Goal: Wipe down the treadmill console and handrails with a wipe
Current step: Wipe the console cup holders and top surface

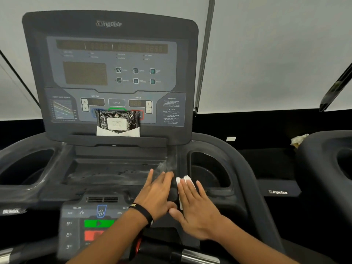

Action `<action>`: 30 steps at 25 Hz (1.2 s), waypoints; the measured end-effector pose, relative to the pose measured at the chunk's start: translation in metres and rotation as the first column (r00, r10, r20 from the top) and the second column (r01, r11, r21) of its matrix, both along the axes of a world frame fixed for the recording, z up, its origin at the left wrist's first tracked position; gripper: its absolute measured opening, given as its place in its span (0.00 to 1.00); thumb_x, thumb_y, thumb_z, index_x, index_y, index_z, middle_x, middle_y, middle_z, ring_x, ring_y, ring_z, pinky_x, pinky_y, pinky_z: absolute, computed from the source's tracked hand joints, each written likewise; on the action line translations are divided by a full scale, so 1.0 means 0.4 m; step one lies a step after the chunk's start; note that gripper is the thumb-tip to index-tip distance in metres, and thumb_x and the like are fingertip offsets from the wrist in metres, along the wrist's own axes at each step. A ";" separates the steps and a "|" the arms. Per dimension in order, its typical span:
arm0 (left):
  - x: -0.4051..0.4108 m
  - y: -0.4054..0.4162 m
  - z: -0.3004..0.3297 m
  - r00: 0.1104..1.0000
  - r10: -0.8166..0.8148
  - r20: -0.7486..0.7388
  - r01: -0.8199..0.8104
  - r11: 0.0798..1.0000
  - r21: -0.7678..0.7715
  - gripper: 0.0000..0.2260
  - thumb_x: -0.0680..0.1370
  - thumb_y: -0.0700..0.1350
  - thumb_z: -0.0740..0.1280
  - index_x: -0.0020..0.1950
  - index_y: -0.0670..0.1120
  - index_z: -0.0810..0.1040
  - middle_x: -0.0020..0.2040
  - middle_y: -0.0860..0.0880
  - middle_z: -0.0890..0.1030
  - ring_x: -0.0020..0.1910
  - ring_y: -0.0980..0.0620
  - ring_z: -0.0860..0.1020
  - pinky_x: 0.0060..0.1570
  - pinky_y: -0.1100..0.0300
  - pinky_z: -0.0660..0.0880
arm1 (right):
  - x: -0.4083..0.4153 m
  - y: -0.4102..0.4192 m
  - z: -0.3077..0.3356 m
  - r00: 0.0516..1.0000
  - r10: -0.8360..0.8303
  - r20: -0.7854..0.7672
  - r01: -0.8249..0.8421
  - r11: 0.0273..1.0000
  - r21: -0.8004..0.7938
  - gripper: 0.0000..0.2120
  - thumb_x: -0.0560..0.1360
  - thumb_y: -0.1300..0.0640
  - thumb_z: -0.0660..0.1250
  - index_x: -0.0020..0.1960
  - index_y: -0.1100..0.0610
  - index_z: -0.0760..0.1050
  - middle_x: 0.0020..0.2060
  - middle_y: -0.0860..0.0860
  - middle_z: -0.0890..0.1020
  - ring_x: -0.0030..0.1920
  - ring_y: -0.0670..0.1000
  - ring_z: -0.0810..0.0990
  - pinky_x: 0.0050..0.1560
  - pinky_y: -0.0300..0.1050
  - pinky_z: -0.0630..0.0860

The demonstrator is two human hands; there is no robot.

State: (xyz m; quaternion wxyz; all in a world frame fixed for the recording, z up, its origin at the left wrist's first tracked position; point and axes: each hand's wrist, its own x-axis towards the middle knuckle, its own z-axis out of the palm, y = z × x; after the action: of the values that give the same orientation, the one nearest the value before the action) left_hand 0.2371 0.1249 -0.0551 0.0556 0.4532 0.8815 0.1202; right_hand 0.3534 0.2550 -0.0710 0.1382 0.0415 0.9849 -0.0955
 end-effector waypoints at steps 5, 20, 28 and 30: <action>-0.014 -0.015 -0.002 0.998 -0.029 -0.055 0.027 0.999 -0.039 0.40 0.71 0.61 0.70 0.75 0.50 0.53 0.76 0.49 0.62 0.78 0.53 0.51 0.73 0.44 0.32 | -0.194 0.096 -0.009 0.994 -0.103 -0.032 0.106 0.988 0.109 0.46 0.72 0.31 0.25 0.80 0.60 0.34 0.80 0.55 0.37 0.78 0.54 0.31 0.77 0.59 0.32; -0.023 -0.020 -0.010 0.999 -0.031 -0.039 0.029 0.999 -0.045 0.37 0.73 0.64 0.66 0.74 0.51 0.54 0.76 0.51 0.62 0.78 0.55 0.47 0.72 0.39 0.31 | -0.018 0.428 0.041 0.956 -0.293 -0.031 0.284 0.944 -0.166 0.24 0.85 0.42 0.45 0.81 0.43 0.52 0.80 0.46 0.57 0.79 0.42 0.48 0.76 0.53 0.30; -0.014 -0.020 -0.006 0.996 -0.044 -0.072 0.043 0.999 -0.026 0.35 0.74 0.63 0.67 0.74 0.50 0.55 0.76 0.49 0.64 0.78 0.53 0.48 0.71 0.35 0.33 | 0.245 0.194 0.002 0.934 -0.356 -0.030 0.357 0.930 0.087 0.44 0.71 0.28 0.25 0.81 0.51 0.35 0.79 0.44 0.36 0.77 0.43 0.31 0.76 0.55 0.29; -0.013 -0.022 -0.008 0.996 -0.054 -0.070 0.052 0.998 -0.030 0.35 0.74 0.62 0.67 0.73 0.50 0.55 0.75 0.49 0.64 0.78 0.53 0.48 0.71 0.33 0.35 | 0.239 0.133 -0.020 0.919 -0.391 -0.047 0.394 0.913 0.109 0.44 0.72 0.28 0.26 0.79 0.53 0.30 0.78 0.46 0.30 0.77 0.47 0.29 0.76 0.55 0.28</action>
State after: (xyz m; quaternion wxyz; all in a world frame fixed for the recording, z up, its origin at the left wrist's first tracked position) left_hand 0.2319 0.1161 -0.0583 0.0340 0.4796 0.8722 0.0902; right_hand 0.4491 0.3082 -0.0789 0.1014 0.2450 0.9621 -0.0642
